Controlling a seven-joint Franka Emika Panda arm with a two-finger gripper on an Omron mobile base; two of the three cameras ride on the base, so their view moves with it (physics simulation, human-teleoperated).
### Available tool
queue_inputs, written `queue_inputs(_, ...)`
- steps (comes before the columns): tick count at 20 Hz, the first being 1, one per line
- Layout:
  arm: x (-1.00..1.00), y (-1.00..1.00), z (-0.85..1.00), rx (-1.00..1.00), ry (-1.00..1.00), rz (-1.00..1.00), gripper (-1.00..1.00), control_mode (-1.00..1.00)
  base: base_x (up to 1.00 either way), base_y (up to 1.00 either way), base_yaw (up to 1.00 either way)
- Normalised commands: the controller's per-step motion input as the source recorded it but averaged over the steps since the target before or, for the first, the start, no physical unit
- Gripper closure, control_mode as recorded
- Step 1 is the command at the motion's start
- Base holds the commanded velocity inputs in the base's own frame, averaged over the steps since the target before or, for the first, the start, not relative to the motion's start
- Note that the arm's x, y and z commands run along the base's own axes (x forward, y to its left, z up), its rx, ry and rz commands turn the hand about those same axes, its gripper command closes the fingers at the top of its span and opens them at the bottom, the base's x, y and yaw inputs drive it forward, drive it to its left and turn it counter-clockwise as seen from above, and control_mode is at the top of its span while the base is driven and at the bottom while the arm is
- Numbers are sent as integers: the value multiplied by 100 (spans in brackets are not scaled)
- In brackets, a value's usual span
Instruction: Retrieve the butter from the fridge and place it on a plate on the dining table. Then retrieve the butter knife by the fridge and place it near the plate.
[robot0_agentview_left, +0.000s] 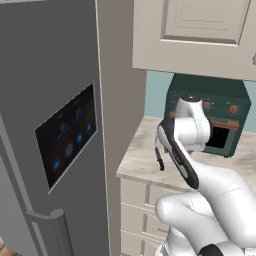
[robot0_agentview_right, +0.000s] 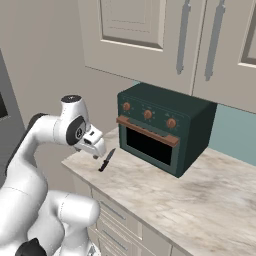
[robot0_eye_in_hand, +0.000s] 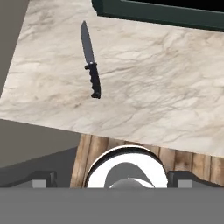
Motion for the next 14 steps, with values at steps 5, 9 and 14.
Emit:
queue_inputs(5,24,0,-65,0,0,0,-100,-100,0,0,0)
queue_inputs(9,35,0,-61,-1,3,0,-100,-100,0,0,0)
queue_inputs(14,40,0,-60,-2,5,0,-100,-100,0,0,0)
